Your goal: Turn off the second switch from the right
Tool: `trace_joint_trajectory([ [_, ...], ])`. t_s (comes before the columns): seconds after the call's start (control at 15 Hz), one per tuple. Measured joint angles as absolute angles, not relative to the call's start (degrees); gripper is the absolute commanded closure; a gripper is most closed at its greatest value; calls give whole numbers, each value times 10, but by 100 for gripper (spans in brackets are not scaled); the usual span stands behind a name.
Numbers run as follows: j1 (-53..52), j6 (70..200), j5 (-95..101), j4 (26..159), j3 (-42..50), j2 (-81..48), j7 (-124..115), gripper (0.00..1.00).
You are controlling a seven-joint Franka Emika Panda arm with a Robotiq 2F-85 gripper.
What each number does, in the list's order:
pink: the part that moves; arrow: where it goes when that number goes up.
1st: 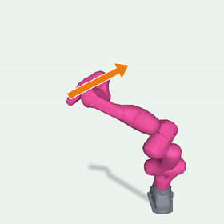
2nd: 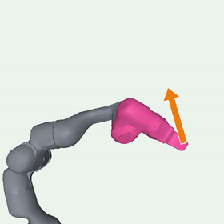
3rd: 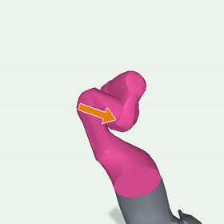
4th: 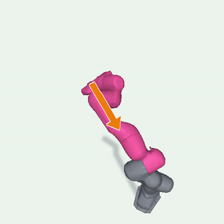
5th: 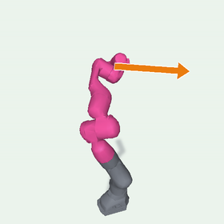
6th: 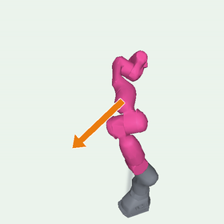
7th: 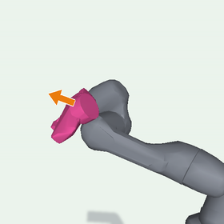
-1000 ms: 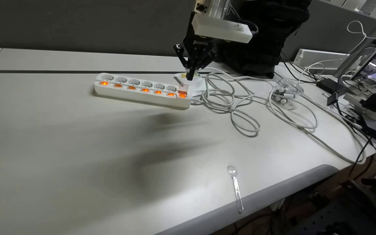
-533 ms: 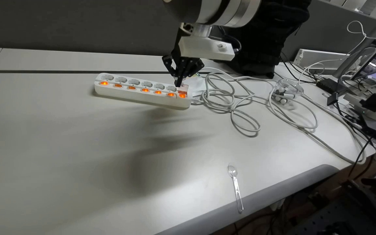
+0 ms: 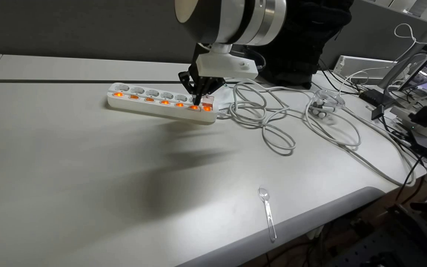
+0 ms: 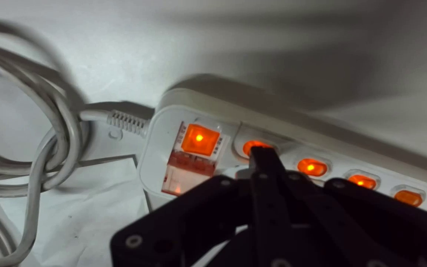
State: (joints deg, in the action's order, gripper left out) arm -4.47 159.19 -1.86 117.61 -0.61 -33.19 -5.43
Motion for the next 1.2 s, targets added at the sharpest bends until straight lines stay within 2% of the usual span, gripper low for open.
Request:
trace_joint_trajectory([
  [1.2, -40, 1590, -34, 1164, -6, -350, -55, 100],
])
